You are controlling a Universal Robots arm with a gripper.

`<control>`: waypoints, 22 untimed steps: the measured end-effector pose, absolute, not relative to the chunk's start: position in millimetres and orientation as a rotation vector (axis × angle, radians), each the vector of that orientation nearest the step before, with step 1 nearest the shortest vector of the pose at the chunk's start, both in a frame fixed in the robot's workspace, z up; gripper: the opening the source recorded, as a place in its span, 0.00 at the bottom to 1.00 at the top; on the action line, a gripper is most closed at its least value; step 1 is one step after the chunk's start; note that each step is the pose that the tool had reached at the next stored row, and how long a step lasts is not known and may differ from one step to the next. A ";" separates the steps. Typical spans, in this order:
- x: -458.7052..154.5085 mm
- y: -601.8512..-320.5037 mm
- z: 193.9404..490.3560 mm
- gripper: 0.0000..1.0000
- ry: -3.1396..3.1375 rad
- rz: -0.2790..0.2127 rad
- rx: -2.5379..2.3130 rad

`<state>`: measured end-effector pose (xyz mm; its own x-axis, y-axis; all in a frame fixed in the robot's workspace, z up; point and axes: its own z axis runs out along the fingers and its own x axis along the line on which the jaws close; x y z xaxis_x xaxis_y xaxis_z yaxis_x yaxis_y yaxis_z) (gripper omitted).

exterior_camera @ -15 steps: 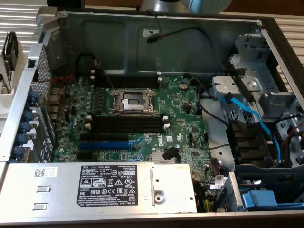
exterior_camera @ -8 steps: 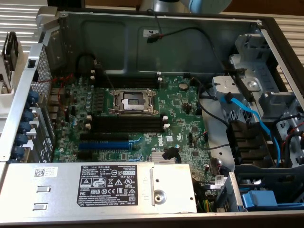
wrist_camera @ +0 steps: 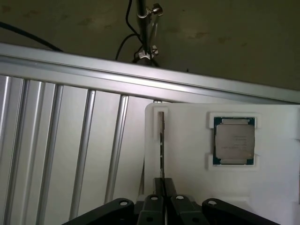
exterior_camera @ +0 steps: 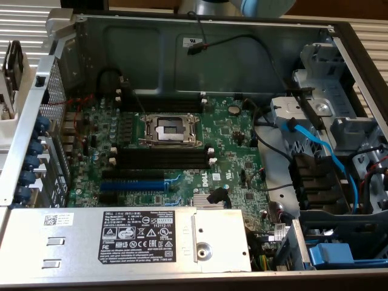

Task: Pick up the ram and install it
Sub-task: 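Pick up the ram and move it above insertion slot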

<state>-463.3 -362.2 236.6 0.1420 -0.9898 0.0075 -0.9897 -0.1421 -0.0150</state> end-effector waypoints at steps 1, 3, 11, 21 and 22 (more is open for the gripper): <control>-463.3 -361.6 237.5 0.12 2.053 -0.024 -2.369; -463.4 -360.9 239.6 0.12 2.053 -0.024 -2.369; -463.7 -360.6 257.6 0.12 2.054 -0.017 -2.370; -463.7 -360.6 300.8 0.12 2.057 -0.009 -2.374; -463.7 -360.6 305.6 0.12 2.057 -0.009 -2.374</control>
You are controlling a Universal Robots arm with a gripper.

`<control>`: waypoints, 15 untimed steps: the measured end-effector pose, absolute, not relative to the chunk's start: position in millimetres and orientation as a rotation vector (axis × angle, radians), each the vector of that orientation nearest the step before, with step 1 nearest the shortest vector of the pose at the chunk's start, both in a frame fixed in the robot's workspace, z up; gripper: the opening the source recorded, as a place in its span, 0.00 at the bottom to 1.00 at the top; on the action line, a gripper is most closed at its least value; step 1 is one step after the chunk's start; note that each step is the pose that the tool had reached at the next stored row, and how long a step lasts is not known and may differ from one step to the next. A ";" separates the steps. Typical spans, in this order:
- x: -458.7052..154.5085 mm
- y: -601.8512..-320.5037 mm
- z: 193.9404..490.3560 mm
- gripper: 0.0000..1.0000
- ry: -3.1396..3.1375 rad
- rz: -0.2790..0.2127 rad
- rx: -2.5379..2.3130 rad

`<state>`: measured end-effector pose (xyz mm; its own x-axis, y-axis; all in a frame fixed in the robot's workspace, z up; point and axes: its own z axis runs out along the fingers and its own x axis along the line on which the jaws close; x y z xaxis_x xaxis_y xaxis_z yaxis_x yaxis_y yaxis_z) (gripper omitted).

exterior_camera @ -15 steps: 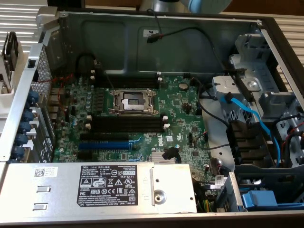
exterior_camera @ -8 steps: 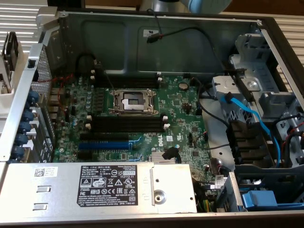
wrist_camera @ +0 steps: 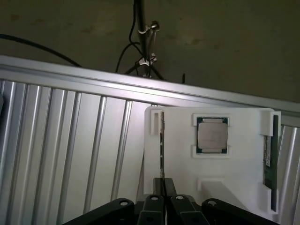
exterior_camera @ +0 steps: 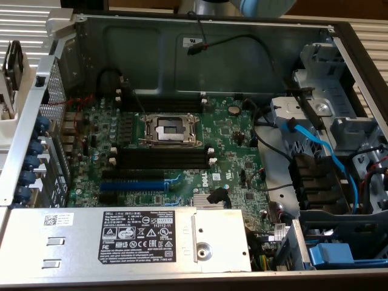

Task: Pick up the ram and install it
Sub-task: 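Pick up the ram and move it above insertion slot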

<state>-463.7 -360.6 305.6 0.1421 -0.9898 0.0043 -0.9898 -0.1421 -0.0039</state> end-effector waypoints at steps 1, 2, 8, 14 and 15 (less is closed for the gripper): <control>-463.7 -360.6 309.8 0.12 2.058 -0.009 -2.374; -463.7 -360.6 314.2 0.12 2.058 -0.009 -2.374; -463.1 -363.4 350.6 0.12 2.060 -0.013 -2.377; -460.0 -368.0 359.8 0.12 2.060 -0.013 -2.377; -460.0 -368.0 359.8 0.12 2.060 -0.014 -2.377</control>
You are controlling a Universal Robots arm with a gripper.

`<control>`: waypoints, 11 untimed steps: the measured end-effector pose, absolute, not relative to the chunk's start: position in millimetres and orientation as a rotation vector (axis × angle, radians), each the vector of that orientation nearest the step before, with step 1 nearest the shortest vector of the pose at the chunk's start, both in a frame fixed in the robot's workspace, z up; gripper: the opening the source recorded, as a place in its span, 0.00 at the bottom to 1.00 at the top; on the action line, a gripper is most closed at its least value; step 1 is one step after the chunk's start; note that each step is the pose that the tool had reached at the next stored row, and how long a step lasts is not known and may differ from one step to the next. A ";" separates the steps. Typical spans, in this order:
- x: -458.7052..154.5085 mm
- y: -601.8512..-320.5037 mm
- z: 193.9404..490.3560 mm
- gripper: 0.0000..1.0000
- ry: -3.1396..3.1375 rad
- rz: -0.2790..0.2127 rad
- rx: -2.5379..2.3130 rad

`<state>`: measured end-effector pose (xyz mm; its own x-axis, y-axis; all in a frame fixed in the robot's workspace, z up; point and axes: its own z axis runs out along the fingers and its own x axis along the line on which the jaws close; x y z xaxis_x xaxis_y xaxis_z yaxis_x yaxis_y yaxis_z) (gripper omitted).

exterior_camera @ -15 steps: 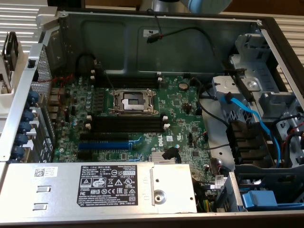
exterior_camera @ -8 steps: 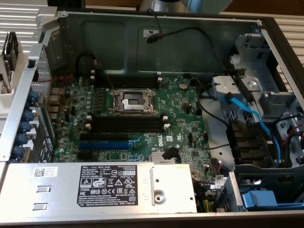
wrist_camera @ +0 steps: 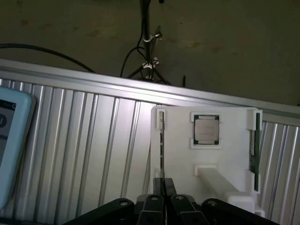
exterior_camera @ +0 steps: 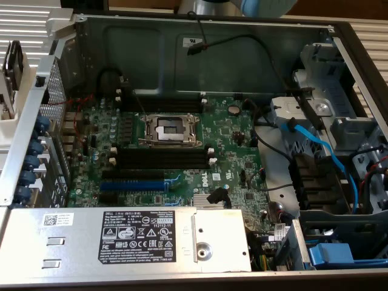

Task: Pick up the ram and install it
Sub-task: 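Pick up the ram and move it above insertion slot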

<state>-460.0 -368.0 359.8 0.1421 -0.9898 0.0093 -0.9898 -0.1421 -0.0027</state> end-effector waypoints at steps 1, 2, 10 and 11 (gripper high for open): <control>-458.4 -368.0 359.9 0.12 -2.054 0.014 2.371; -454.1 -368.0 360.0 0.12 -2.055 0.014 2.371; -429.1 -372.1 379.1 0.12 -2.056 0.018 2.373; -426.2 -373.0 380.9 0.12 -2.055 0.017 2.373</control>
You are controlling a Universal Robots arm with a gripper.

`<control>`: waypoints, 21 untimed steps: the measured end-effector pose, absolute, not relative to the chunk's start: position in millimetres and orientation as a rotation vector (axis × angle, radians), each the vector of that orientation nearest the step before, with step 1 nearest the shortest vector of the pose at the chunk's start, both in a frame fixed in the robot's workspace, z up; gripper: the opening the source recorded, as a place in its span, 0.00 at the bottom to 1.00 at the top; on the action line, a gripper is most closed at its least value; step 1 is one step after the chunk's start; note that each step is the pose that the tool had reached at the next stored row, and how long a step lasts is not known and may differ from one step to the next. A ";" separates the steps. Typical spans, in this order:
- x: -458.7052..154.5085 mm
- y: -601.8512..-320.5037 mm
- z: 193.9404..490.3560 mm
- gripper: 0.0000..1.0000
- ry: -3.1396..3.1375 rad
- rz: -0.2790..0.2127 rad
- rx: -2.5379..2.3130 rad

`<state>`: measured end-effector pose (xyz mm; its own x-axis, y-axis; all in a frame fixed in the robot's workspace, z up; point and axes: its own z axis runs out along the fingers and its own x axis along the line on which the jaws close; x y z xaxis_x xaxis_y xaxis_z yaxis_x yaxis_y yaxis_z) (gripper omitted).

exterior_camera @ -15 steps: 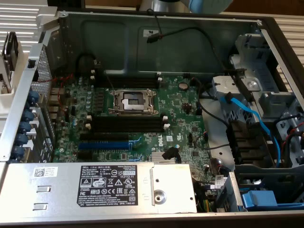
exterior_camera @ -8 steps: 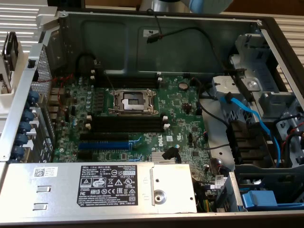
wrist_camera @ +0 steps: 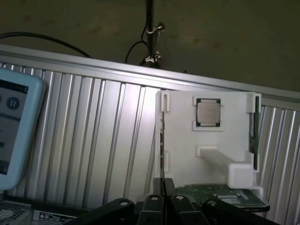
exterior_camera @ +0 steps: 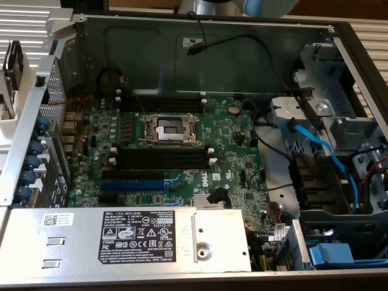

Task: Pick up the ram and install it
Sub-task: 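Pick up the ram and move it above insertion slot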

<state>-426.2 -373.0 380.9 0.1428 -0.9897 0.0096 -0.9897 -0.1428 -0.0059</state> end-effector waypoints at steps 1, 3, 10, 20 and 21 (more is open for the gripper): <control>-423.3 -373.9 382.6 0.12 -2.056 0.018 2.373; -416.5 -375.5 385.4 0.12 -2.056 0.018 2.373; -400.2 -377.0 386.0 0.12 -2.050 0.003 2.367; -390.8 -377.0 407.7 0.12 -2.053 0.004 2.364; -388.8 -377.0 411.7 0.12 -2.053 0.004 2.364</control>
<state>-388.8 -377.0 411.7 0.1400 -0.9901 0.0089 -0.9901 -0.1400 0.0068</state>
